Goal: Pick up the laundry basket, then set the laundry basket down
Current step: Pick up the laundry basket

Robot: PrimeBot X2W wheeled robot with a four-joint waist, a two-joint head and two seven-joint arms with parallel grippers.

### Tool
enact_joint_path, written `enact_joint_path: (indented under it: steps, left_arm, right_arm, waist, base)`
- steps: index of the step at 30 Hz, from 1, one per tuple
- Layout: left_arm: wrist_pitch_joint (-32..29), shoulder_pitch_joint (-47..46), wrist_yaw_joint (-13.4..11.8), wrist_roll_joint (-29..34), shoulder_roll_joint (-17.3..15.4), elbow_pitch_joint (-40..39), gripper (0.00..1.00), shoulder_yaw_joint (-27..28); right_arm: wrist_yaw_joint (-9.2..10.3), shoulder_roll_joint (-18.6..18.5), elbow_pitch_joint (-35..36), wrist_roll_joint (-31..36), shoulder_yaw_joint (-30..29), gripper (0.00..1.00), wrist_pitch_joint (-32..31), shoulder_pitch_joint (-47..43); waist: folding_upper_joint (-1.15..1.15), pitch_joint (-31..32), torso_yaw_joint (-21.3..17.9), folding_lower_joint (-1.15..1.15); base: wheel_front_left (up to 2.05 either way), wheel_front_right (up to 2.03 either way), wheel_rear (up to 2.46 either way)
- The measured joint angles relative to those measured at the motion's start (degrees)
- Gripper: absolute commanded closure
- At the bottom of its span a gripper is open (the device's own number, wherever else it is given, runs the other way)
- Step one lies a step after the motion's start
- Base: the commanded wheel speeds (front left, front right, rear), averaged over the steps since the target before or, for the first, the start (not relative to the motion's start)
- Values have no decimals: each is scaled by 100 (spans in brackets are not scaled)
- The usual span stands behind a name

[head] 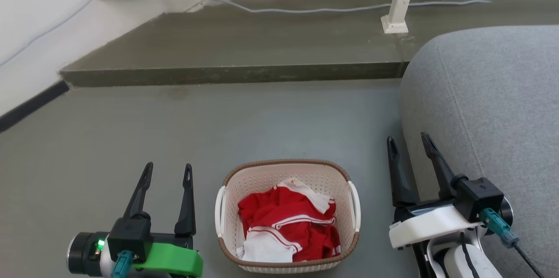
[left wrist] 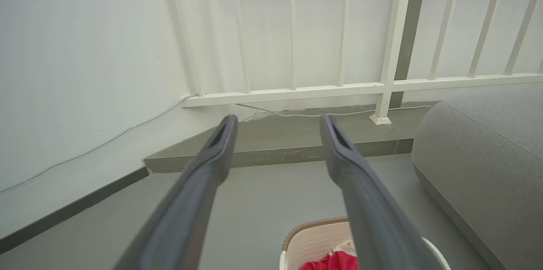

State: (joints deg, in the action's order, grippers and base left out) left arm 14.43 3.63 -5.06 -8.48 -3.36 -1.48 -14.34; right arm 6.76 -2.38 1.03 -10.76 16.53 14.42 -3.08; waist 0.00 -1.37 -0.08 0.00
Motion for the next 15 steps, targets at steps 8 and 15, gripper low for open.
enact_joint_path:
  steps: [8,15]
  left_arm:
    - [0,-62,113,-35,3,63,0,33]
    - [0,-559,249,-185,26,471,0,23]
  right_arm:
    - [33,-1,15,-16,-22,0,0,54]
    - [33,-5,-197,-180,-193,0,1,452]
  waist:
    - [0,-370,-13,0]
    - [0,-851,4,0]
  base:
    - [0,0,0]
    - [0,0,0]
